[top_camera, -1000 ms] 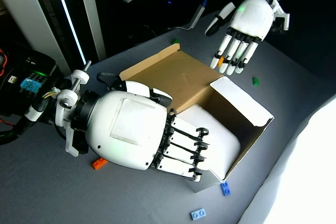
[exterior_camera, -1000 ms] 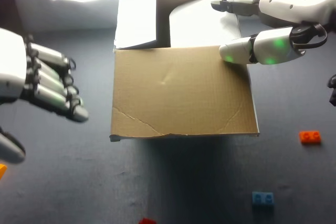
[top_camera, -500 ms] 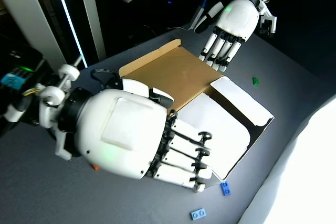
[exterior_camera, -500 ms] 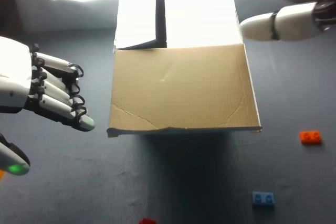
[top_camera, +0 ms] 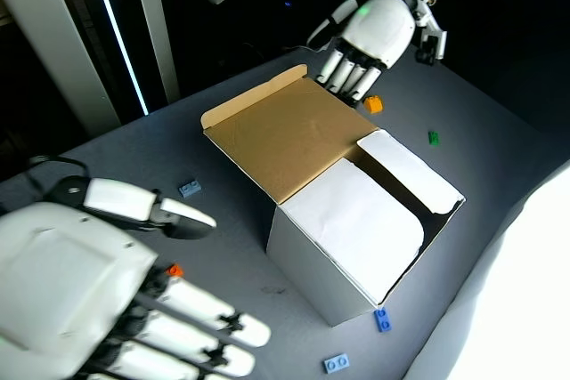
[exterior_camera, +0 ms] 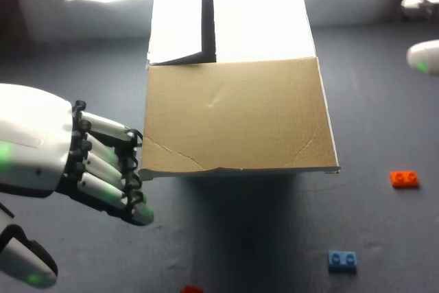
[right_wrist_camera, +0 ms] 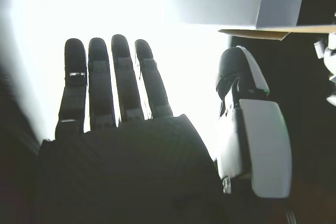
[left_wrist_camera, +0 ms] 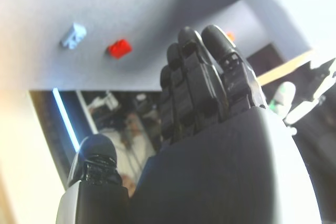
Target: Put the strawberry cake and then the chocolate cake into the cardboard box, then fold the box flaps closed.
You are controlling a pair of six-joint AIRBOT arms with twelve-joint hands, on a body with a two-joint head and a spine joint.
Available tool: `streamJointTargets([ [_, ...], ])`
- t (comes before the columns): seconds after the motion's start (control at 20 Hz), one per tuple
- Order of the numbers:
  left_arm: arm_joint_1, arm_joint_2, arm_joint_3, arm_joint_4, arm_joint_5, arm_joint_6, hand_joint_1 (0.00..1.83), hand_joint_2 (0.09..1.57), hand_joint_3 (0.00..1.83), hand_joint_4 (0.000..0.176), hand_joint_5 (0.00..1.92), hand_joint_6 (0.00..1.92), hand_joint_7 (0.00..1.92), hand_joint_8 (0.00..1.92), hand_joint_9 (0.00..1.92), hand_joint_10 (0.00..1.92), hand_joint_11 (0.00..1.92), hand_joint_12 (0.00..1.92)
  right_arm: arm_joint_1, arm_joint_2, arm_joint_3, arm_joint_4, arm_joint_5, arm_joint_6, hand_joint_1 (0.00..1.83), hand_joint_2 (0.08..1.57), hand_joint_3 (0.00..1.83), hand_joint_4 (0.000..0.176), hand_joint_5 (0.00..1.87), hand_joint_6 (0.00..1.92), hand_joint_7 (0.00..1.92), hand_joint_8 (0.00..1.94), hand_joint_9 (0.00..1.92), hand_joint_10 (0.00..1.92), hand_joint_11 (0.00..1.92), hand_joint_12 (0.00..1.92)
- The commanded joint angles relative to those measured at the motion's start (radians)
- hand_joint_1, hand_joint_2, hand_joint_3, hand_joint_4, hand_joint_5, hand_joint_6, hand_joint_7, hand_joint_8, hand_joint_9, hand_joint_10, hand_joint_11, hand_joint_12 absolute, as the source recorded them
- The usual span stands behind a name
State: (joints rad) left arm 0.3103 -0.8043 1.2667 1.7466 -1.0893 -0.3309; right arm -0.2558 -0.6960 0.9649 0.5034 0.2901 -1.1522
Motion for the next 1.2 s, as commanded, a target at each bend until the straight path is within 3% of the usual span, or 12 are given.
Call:
streamJointTargets([
  [0.0,-0.006,0.013,-0.008,-0.086,-0.025,0.0,0.02,1.21,0.0,0.015,0.35,0.01,0.46,0.0,0.5,0.0,0.05,1.17,-0.015,0.025,-0.007,0.026,0.147,0.007,0.04,1.22,0.0,0.0,0.23,0.0,0.28,0.01,0.24,0.0,0.0,0.82],
  [0.25,0.013,0.016,-0.07,-0.095,-0.002,0.013,0.02,1.22,0.0,0.017,0.36,0.01,0.47,0.0,0.5,0.0,0.03,1.18,-0.077,0.04,-0.009,0.029,0.166,0.007,0.05,1.21,0.0,0.0,0.24,0.01,0.27,0.0,0.25,0.0,0.0,0.84],
  [0.3,0.143,-0.019,-0.006,-0.149,0.015,0.068,0.0,1.2,0.0,0.0,0.19,0.0,0.3,0.0,0.31,0.0,0.0,0.88,-0.098,0.045,-0.009,0.026,0.192,0.0,0.08,1.22,0.0,0.0,0.28,0.01,0.27,0.0,0.25,0.0,0.0,0.82],
  [0.6,0.143,-0.018,-0.048,-0.149,0.017,0.068,0.0,1.16,0.0,0.0,0.17,0.0,0.24,0.0,0.24,0.0,0.0,0.71,-0.101,0.045,-0.01,0.026,0.188,0.0,0.1,1.22,0.0,0.0,0.28,0.01,0.28,0.0,0.27,0.01,0.0,0.86],
  [0.85,0.122,-0.026,-0.102,-0.144,0.046,0.067,0.0,1.12,0.0,0.0,0.17,0.0,0.21,0.0,0.21,0.0,0.0,0.63,-0.103,0.043,-0.01,0.024,0.185,0.0,0.13,1.21,0.0,0.0,0.24,0.0,0.24,0.0,0.26,0.0,0.0,0.75],
  [1.15,0.043,-0.037,-0.124,-0.142,0.066,0.015,0.0,1.12,0.0,0.0,0.17,0.0,0.23,0.0,0.22,0.0,0.0,0.69,-0.104,0.042,-0.01,0.023,0.182,0.0,0.08,1.23,0.0,0.0,0.25,0.0,0.26,0.0,0.26,0.0,0.0,0.8],
])
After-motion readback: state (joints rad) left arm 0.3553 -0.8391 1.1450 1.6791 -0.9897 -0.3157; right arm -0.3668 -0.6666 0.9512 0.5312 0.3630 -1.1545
